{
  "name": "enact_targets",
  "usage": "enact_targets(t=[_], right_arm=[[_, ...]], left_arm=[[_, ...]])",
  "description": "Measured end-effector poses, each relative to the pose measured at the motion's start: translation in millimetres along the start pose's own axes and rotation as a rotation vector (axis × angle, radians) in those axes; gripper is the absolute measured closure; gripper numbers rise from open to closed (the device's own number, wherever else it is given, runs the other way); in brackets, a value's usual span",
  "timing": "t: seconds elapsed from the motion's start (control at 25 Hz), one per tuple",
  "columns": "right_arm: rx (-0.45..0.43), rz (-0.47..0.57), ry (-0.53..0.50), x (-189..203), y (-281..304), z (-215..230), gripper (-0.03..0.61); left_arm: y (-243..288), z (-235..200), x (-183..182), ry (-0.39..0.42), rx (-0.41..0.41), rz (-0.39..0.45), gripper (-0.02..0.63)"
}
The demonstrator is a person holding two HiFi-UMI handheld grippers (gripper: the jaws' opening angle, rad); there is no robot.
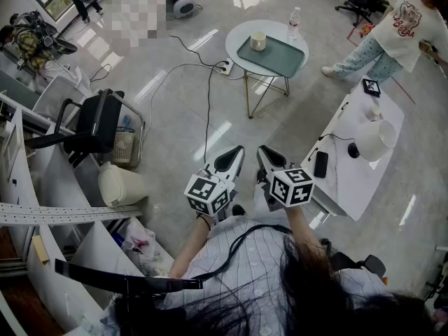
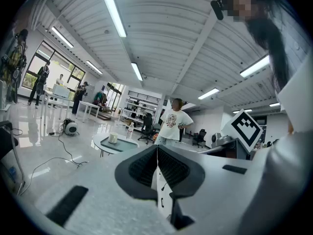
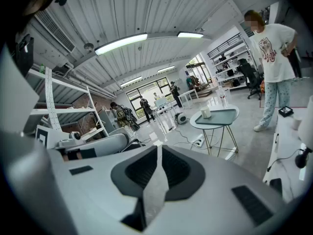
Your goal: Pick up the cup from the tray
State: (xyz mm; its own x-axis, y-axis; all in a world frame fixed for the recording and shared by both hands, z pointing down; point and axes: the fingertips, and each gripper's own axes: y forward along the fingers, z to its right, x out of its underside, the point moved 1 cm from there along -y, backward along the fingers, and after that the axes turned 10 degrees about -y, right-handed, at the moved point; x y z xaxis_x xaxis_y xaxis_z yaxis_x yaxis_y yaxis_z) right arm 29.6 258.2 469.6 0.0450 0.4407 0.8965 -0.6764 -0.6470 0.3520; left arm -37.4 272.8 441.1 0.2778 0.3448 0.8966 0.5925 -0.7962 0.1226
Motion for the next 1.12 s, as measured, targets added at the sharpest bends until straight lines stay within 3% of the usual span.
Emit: enact_targets(t=[0.64,1.12], right_arm=[[-0.002,0.044,0.052,-10,-4,18,0.528],[-0.034,-0.014,0.055,-40,51,87,0.528]], left_arm=[[14,-1,0,-0.018,0.000,-0.011,0.600],[94,-32,-20,-0.020,-0.021,-0.019,0.600]])
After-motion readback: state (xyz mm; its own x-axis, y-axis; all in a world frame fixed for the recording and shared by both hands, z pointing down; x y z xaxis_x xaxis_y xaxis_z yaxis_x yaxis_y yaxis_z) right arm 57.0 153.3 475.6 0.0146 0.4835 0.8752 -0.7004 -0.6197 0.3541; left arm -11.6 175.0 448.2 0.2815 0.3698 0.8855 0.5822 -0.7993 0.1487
